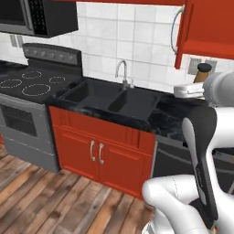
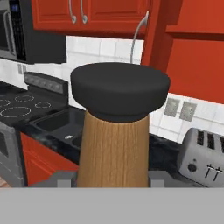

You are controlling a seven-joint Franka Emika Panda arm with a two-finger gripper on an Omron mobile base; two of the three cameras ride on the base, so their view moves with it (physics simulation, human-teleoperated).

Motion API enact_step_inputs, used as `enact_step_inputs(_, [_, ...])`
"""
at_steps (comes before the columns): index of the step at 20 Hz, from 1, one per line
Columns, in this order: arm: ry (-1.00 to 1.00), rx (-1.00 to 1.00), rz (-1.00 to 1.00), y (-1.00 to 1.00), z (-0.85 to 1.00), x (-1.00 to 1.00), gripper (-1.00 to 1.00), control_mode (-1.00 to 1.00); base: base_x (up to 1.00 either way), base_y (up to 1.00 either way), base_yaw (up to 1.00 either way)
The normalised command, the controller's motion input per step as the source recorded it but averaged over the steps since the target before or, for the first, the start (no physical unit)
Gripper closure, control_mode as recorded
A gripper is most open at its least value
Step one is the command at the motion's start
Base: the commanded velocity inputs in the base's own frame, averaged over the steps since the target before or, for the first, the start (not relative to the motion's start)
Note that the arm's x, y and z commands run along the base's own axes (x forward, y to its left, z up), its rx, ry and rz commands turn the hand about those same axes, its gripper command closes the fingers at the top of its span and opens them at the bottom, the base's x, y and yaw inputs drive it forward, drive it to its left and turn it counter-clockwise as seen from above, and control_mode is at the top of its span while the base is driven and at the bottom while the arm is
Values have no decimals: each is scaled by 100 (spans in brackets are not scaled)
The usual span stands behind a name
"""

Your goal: Take 2 condiments from the cabinet and move them on the counter near the stove.Make sure the condiments are lined up with each other, next to each other.

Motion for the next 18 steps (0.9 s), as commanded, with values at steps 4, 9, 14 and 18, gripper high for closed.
enact_step_inputs(4, [0, 0, 0, 0, 0, 0, 100, 100, 0, 55, 30])
enact_step_inputs(9, [0, 0, 0, 0, 0, 0, 100, 100, 0, 68, 31])
enact_step_inputs(14, [0, 0, 0, 0, 0, 0, 100, 100, 2, 67, 37])
enact_step_inputs(18, [0, 0, 0, 0, 0, 0, 100, 100, 18, 67, 44])
